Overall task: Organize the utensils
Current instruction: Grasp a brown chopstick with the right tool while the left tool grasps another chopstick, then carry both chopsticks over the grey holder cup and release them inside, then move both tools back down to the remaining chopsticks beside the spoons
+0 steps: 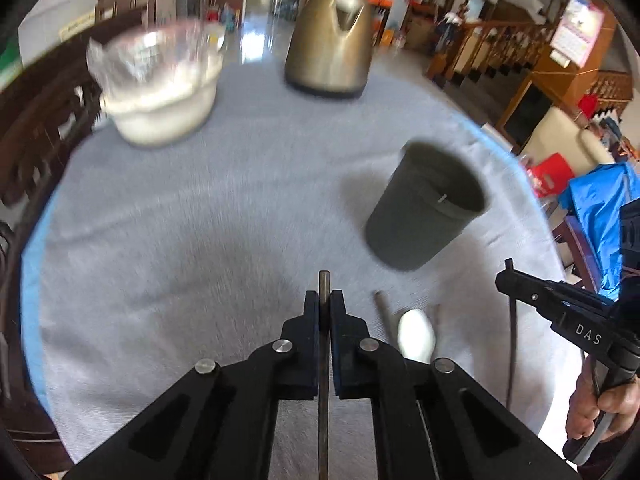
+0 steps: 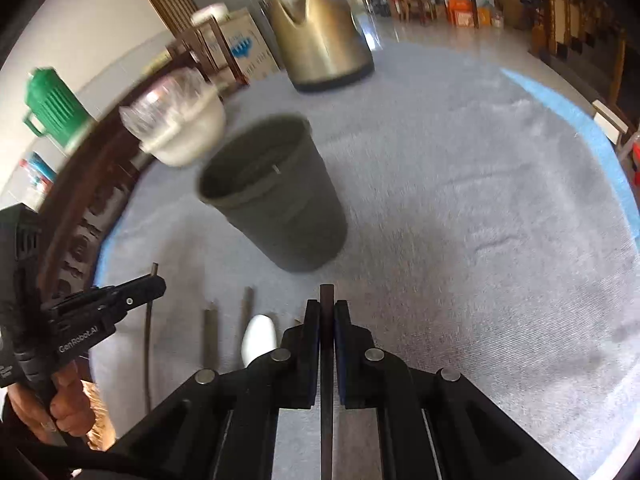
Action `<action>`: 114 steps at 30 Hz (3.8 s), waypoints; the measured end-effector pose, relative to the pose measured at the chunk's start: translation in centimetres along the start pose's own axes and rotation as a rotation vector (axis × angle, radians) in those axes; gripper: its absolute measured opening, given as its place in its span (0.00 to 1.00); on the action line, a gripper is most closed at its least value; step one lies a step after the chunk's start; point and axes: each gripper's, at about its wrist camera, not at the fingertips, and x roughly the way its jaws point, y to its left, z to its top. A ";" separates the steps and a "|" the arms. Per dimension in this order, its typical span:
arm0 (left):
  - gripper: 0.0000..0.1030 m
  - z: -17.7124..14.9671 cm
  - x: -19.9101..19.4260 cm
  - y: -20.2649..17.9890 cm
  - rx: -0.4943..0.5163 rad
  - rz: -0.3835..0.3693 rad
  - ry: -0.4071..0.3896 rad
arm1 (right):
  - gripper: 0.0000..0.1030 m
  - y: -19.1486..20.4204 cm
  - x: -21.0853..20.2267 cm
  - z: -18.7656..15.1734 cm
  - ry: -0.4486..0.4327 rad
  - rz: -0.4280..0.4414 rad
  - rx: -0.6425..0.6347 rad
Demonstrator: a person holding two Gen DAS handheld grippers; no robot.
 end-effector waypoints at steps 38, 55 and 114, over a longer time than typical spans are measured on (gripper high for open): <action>0.05 9.8 -6.0 -6.1 -0.062 0.056 -0.492 | 0.08 7.3 -13.8 11.2 -0.640 -0.080 -0.047; 0.63 1.4 -7.1 -7.1 0.125 0.336 -0.471 | 0.57 -1.3 -15.0 2.5 -0.562 0.155 0.153; 0.63 -18.6 -1.9 -2.6 -0.080 0.002 0.056 | 0.38 1.9 -3.9 -13.4 0.041 0.254 0.033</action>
